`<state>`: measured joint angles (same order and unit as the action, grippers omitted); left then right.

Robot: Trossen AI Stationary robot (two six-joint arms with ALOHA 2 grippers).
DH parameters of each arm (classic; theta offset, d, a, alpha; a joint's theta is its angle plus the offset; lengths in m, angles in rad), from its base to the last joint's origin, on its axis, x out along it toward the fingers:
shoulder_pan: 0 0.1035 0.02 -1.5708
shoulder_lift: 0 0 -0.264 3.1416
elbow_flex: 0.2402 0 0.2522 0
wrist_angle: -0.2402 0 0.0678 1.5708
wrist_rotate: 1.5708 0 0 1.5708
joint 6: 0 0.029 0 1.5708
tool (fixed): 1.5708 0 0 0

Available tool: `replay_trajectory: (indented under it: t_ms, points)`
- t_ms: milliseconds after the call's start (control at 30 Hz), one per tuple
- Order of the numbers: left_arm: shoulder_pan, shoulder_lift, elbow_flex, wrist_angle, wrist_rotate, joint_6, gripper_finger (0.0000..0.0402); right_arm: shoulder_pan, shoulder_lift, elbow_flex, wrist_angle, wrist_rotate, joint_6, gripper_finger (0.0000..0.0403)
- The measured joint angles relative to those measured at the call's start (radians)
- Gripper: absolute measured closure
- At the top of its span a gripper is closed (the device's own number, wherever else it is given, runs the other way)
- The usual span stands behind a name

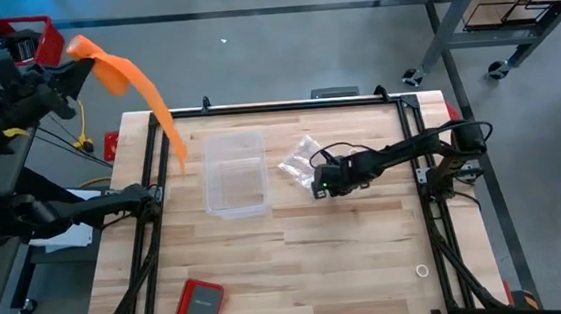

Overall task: Roll bandage
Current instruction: Roll the orange bandage

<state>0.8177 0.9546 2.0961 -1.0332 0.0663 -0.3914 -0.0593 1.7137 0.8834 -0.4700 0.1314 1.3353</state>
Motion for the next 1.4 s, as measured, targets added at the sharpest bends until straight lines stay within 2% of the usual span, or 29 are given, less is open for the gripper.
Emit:
replay_trajectory:
  t_ms: [100,233,300,433,533,600,700,867,967,1033,1100,1200,1400]
  points:
    - [0.000,-0.003,0.014,0.044,0.013,-0.016,0.0373,-0.034,0.001,-0.016,0.078,0.065,0.049,0.0403]
    - [0.000,-0.003,0.033,0.065,0.014,-0.024,0.0373,-0.104,0.002,-0.017,0.218,0.206,0.060,0.0403]
    - [0.000,-0.003,0.039,0.066,0.014,-0.024,0.0373,-0.143,0.002,-0.017,0.327,0.214,0.059,0.0403]
    - [0.000,-0.005,0.040,0.067,0.012,-0.013,0.0373,-0.221,-0.004,-0.015,0.557,0.167,-0.006,0.0403]
    - [0.000,-0.005,0.040,0.067,0.012,-0.007,0.0373,-0.240,-0.047,-0.015,0.700,0.053,-0.110,0.0403]
    - [0.000,-0.005,0.040,0.067,0.012,0.010,0.0373,-0.226,-0.084,0.005,0.737,-0.015,-0.146,0.0403]
    - [0.000,-0.006,0.040,0.067,0.012,0.027,0.0373,-0.173,-0.098,0.108,0.689,-0.105,-0.206,0.0403]
    - [0.000,-0.006,0.040,0.083,0.001,0.028,0.0373,-0.004,-0.023,0.387,0.446,-0.161,-0.345,0.0403]
    - [0.000,-0.006,0.040,0.093,-0.001,0.028,0.0373,0.088,0.034,0.541,0.289,-0.163,-0.485,0.0403]
    - [0.000,-0.006,0.040,0.096,-0.002,0.028,0.0373,0.129,0.076,0.632,0.204,-0.127,-0.528,0.0403]
    - [0.000,-0.006,0.040,0.096,-0.001,0.028,0.0373,0.148,0.128,0.697,0.122,-0.088,-0.518,0.0403]
    - [0.000,-0.006,0.040,0.096,0.000,0.027,0.0373,0.159,0.222,0.764,0.083,-0.089,-0.442,0.0403]
    - [0.000,-0.006,0.040,0.097,0.001,0.003,0.0373,0.192,0.370,0.862,0.086,-0.213,-0.326,0.0403]
